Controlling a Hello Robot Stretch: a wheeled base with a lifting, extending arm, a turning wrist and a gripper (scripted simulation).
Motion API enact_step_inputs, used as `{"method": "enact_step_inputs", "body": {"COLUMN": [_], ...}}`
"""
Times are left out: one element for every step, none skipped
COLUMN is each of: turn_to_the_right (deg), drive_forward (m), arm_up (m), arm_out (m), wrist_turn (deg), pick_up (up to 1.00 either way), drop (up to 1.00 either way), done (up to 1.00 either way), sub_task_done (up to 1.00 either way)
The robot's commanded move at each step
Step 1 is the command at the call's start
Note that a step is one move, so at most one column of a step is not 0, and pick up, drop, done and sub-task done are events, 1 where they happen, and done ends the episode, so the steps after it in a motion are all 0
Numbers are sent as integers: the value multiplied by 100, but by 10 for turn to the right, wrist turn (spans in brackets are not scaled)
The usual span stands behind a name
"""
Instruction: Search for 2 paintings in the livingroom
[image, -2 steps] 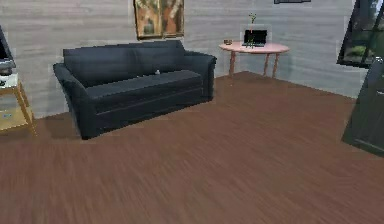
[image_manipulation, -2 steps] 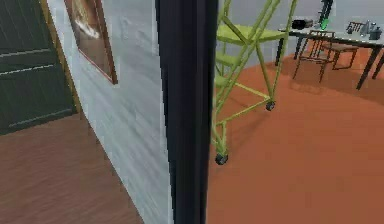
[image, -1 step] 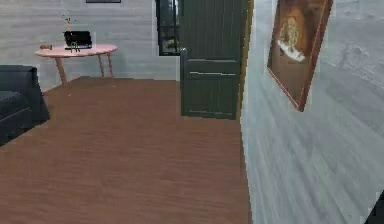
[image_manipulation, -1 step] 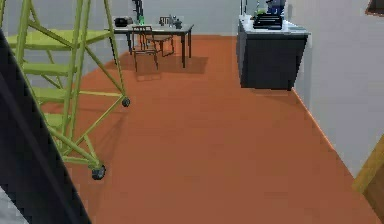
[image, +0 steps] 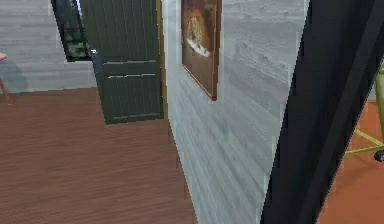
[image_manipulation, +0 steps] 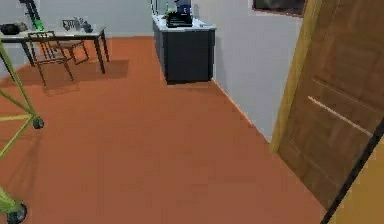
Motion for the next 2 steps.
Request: {"method": "enact_step_inputs", "body": {"turn_to_the_right": [0, -450], "drive_forward": [0, 0], "arm_up": [0, 0], "arm_out": [0, 0], "wrist_turn": [0, 0], "pick_up": [0, 0], "drop": [0, 0], "done": [0, 0], "sub_task_done": [100, 0]}}
